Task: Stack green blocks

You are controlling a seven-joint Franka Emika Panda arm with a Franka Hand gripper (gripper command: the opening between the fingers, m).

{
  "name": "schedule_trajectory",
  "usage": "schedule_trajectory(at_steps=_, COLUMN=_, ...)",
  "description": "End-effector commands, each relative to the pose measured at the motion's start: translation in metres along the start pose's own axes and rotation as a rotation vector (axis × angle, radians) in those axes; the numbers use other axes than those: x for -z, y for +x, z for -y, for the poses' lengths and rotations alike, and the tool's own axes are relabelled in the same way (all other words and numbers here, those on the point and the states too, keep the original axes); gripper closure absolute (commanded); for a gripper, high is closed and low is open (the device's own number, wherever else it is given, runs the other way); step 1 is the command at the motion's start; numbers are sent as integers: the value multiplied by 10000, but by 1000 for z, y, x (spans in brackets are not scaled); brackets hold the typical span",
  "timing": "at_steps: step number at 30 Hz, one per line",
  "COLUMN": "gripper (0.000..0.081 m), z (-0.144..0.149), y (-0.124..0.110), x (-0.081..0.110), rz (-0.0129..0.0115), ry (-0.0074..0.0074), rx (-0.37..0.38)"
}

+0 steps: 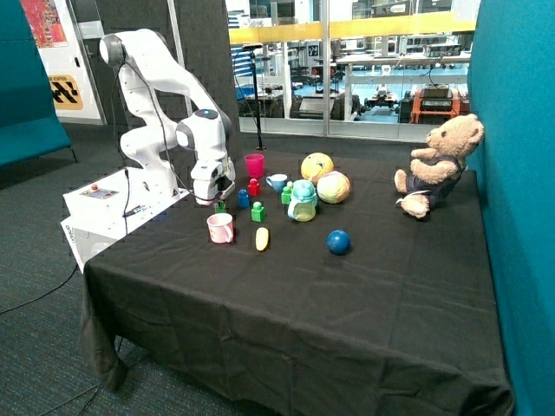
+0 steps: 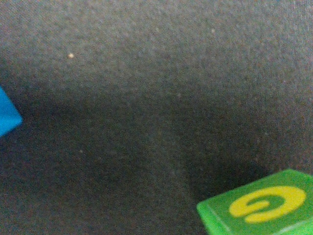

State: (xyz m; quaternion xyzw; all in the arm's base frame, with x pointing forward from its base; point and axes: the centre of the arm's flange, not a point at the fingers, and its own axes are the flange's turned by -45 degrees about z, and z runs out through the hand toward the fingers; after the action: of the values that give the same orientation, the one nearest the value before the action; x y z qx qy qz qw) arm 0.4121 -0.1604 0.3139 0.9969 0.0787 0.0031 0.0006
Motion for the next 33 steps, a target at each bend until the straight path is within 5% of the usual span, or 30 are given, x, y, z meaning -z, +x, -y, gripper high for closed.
schedule_trajectory(at_steps=1, gripper=808, z=8, y=10, x=22, rz=60, ry=17, rx=109)
schedule_trajectory(at_steps=33, gripper=808, z=45, y=55, x=68, rz=60, ry=18, rx=599)
